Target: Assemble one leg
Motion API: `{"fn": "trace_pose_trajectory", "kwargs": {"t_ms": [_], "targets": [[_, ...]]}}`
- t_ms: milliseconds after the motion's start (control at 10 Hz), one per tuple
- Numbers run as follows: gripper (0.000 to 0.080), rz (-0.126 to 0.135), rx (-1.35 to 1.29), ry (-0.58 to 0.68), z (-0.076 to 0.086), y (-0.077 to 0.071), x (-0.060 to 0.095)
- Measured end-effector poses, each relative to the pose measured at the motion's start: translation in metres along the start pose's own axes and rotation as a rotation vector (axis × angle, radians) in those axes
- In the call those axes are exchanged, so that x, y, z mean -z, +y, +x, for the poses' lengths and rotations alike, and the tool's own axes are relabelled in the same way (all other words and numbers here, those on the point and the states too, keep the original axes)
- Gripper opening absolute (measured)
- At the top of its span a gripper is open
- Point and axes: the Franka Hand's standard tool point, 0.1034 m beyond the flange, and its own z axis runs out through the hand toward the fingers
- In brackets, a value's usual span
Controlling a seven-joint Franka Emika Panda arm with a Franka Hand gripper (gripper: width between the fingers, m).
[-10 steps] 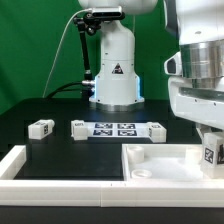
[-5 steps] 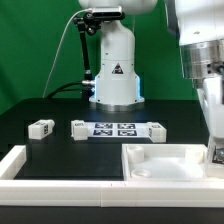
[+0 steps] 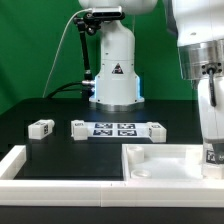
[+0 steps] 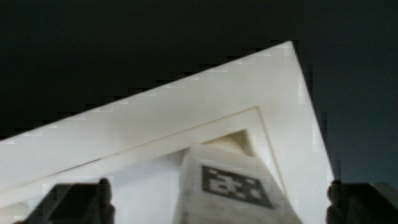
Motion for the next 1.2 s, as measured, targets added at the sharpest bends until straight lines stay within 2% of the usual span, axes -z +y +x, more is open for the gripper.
{"fn": "trace_pose_trajectory", "kwargs": {"t_ms": [300,600,800,1000,1100,1200], "targets": [[0.0647,-0.060,0.464,-0.008,0.0058,0.0065,-0.0005],[0.0649,-0.101,0.875,-0.006,0.0120,0.0046,0.0002],[0.0649,-0.110,1.092,0.016,0.0110,0.0014,0.0022],[0.0649,-0.108,1.150,0.021,0.0104,0.0002,0.0026],[0.0535,-0.108,1.150,0.021,0.0104,0.0002,0.0026],[0.0535,-0.108,1.150,0.021,0.0105,0.0001,0.0026]]}}
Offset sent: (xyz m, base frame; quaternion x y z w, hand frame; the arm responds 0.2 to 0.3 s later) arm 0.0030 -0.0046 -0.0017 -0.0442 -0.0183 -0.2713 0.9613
